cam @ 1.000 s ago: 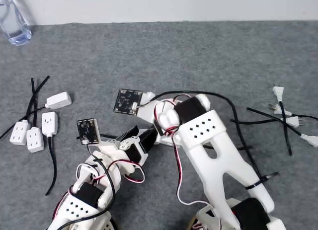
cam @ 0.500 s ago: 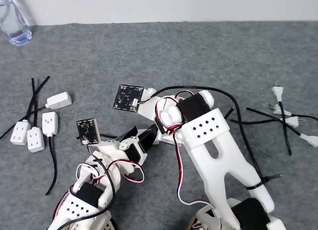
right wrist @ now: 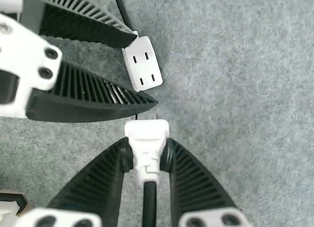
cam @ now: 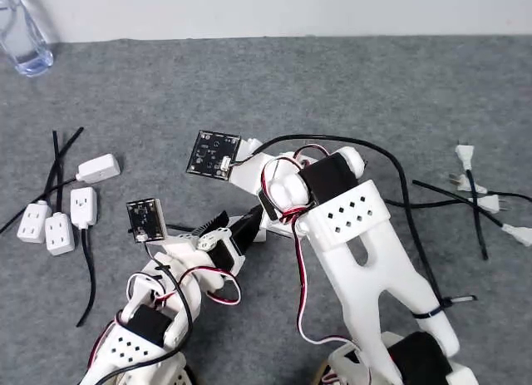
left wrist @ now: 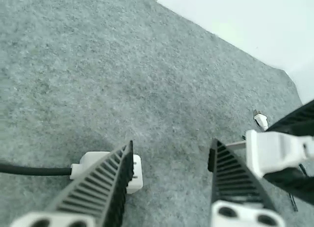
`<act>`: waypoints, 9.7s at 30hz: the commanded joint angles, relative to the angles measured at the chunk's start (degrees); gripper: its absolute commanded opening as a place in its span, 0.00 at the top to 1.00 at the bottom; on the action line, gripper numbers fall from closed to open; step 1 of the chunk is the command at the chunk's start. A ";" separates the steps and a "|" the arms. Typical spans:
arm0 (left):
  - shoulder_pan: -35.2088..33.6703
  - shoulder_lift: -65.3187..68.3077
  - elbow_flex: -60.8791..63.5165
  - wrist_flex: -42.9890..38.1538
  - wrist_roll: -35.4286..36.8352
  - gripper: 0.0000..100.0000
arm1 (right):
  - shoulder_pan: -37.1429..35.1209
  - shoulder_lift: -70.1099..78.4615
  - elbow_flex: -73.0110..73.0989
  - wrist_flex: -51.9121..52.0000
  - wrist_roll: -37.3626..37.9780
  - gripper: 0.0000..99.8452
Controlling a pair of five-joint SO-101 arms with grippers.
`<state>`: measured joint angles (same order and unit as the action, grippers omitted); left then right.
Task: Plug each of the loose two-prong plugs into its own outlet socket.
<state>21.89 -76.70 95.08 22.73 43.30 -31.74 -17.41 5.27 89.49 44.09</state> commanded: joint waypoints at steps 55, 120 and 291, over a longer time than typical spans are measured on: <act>-42.81 0.00 1.80 0.79 -13.63 0.76 | 0.13 27.82 -6.07 -9.10 19.87 0.99; -42.90 0.00 1.80 0.79 -13.63 0.76 | -4.00 52.00 -13.36 -11.82 19.78 0.99; -41.32 0.35 1.80 2.11 -13.63 0.76 | 23.78 117.23 -101.45 -98.95 38.42 0.58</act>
<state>-19.78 -76.09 97.27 24.92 30.02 -8.44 104.88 -92.40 -16.00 82.33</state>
